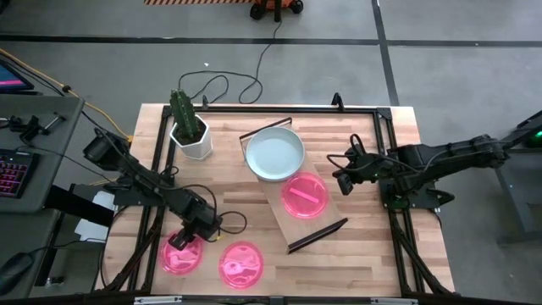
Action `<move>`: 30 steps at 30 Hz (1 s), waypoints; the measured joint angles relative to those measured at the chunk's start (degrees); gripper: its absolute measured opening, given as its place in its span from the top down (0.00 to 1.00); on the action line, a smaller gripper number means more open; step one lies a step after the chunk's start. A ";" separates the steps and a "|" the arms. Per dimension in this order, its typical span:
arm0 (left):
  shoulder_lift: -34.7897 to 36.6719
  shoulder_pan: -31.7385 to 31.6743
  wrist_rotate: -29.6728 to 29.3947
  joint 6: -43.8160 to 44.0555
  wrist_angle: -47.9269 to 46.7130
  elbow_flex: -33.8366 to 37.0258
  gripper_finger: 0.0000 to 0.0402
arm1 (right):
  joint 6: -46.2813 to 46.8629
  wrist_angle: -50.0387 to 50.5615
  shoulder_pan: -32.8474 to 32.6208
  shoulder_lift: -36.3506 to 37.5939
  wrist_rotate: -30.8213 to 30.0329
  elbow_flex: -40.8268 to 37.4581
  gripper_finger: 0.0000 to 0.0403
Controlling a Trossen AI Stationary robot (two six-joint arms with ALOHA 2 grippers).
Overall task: Place and stack plates onto a shelf
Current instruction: Stack the left pink transparent plate on top of the pink plate on the shelf
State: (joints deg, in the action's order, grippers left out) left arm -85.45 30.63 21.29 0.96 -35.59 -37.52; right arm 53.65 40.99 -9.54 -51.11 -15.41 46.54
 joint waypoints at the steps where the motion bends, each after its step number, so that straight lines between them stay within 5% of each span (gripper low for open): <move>1: -0.09 -0.02 0.67 -0.15 0.08 0.01 0.62 | -0.14 0.04 0.00 0.01 0.01 0.00 1.00; 11: -1.29 -1.13 4.33 -0.57 0.02 0.24 0.97 | -3.38 0.31 0.01 0.11 -0.01 0.00 1.00; 18: -1.56 -3.46 4.90 0.87 0.37 0.24 0.99 | -4.65 0.35 0.00 0.11 -0.01 0.00 1.00; 30: 3.03 -8.83 17.55 3.51 -2.08 -1.26 1.00 | -5.86 0.67 0.00 0.12 -0.51 0.00 1.00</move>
State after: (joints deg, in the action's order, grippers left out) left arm -82.41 21.80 38.84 4.47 -37.68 -38.78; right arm 47.79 41.67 -9.54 -50.99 -15.92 46.54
